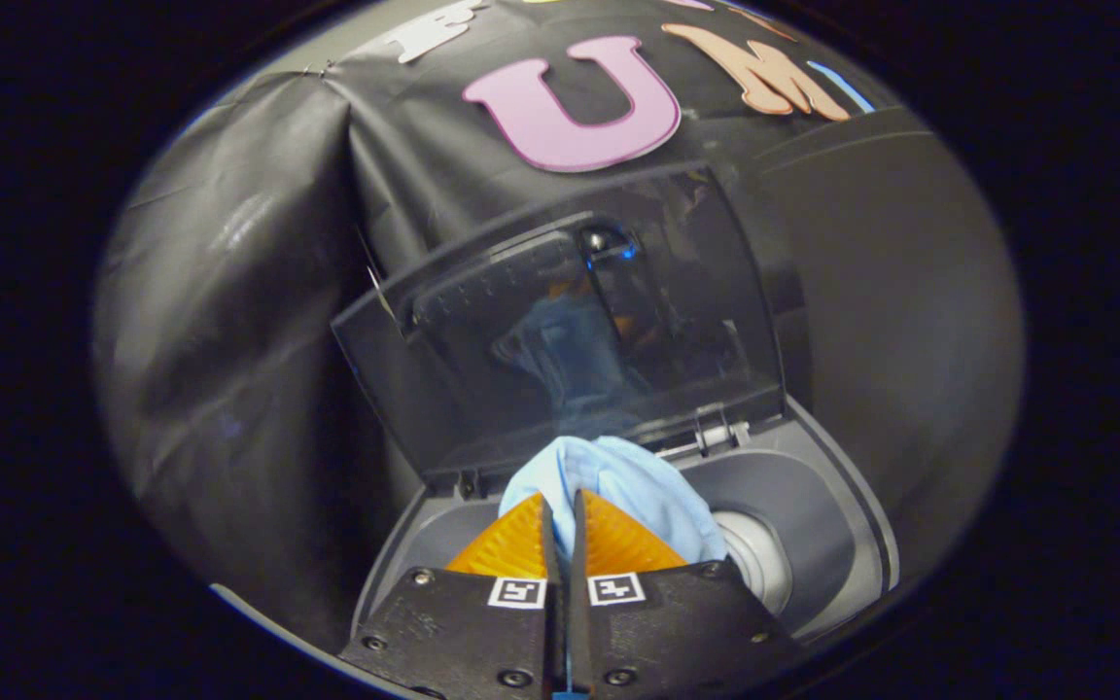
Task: Put the clothes into the washing machine and then close the washing machine lid.
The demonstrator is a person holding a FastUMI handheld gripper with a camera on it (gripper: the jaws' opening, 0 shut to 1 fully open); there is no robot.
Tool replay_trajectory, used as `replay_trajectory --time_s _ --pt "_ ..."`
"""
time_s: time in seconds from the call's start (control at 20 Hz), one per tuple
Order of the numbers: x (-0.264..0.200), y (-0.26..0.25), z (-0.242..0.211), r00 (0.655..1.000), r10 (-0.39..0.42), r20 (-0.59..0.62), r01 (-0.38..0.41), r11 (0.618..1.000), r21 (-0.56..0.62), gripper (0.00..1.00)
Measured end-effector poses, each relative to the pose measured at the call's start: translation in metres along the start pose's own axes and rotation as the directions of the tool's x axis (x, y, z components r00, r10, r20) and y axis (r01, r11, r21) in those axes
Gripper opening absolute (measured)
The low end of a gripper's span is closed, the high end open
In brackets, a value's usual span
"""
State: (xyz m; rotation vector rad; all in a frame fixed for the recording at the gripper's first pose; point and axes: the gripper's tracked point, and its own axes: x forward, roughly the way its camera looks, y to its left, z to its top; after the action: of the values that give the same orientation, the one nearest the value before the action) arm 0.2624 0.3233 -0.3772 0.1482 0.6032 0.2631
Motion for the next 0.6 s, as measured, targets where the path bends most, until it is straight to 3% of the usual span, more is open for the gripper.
replay_trajectory --time_s 0.3,0.6 --pt "0.012 -0.017 -0.033 0.992 -0.077 -0.103 0.083 0.995 0.062 0.05" --pt "0.006 -0.025 -0.049 0.976 -0.105 -0.190 0.111 0.994 0.022 0.12"
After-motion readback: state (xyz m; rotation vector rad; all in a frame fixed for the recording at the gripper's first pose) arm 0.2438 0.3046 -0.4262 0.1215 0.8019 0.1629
